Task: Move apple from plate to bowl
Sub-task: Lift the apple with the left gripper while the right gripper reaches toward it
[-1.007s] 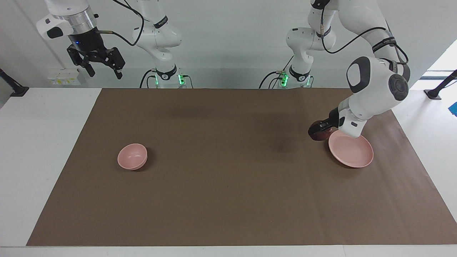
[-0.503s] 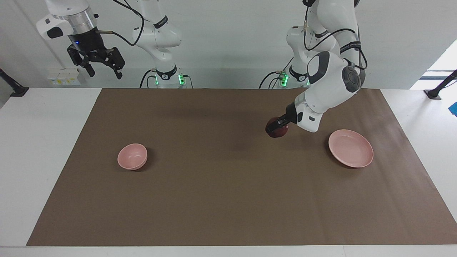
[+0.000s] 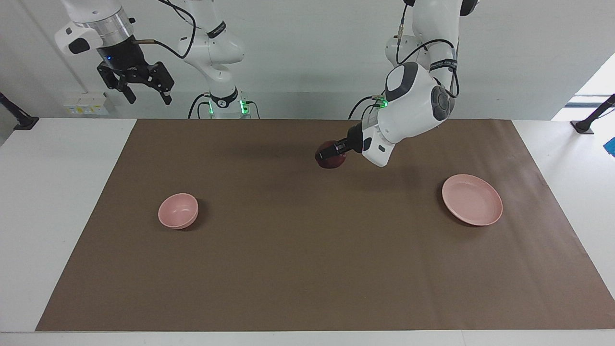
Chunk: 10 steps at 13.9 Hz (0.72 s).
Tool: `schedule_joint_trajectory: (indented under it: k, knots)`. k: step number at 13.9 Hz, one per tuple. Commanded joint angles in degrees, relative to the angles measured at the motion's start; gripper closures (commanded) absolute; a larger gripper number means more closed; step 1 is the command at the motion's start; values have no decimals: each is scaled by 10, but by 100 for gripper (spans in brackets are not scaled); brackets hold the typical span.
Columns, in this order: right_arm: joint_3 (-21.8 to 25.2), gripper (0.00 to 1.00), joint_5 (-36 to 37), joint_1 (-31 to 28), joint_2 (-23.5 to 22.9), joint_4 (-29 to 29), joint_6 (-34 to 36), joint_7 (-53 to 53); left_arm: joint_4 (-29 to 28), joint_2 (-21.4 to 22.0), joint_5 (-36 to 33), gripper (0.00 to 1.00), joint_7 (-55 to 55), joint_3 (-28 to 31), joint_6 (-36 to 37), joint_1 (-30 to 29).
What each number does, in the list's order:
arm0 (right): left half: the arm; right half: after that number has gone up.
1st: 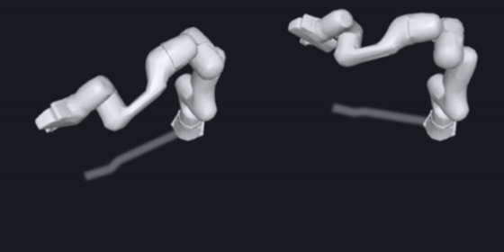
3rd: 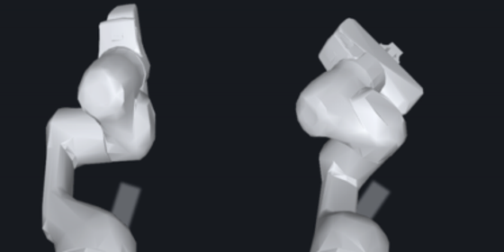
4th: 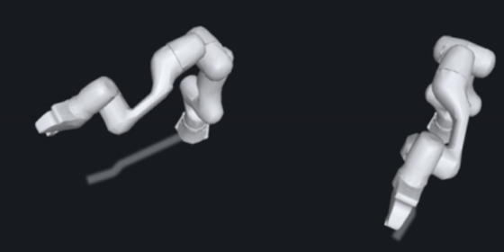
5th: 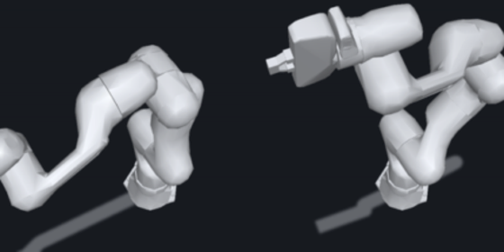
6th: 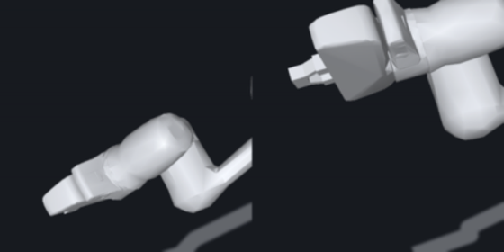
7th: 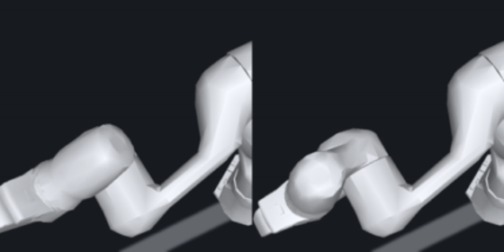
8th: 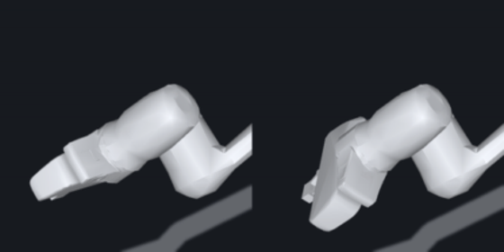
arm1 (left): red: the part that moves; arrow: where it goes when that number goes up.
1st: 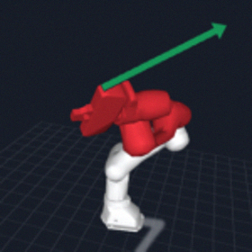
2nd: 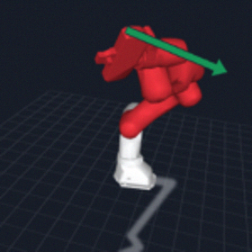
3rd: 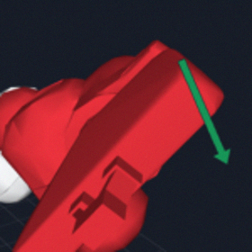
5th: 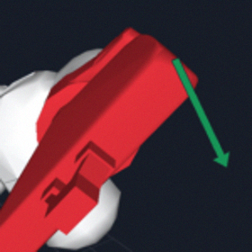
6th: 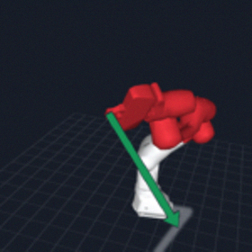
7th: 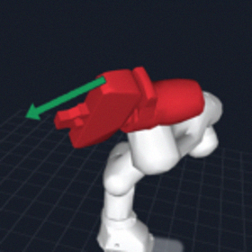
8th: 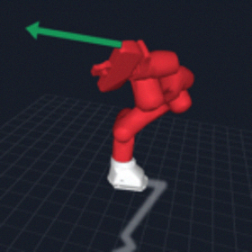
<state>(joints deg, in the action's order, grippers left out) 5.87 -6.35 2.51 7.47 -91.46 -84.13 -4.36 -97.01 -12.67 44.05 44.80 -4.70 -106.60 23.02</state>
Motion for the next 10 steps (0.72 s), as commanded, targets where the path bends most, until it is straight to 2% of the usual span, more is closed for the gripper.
schedule_joint_trajectory:
  k: [1, 3, 5, 8, 10]
  knots:
    - [0, 0, -81, -13, -5, -31, -20, 33, 5, 0, 79, 100, 26, -3, 9, 3]
    - [-1, 0, -130, -12, -9, -66, -75, 60, 4, 1, 149, 100, 115, -4, 9, -1]
    - [0, 0, -216, -14, -15, -93, -95, 65, 2, 2, 211, 100, 163, -5, 6, -3]
    - [0, 0, -347, -31, -29, -136, -107, 125, -9, 2, 298, 100, 168, -6, 4, 2]
    - [0, 0, -403, -32, -42, -148, -105, 146, -10, 2, 316, 100, 167, -15, -3, 3]
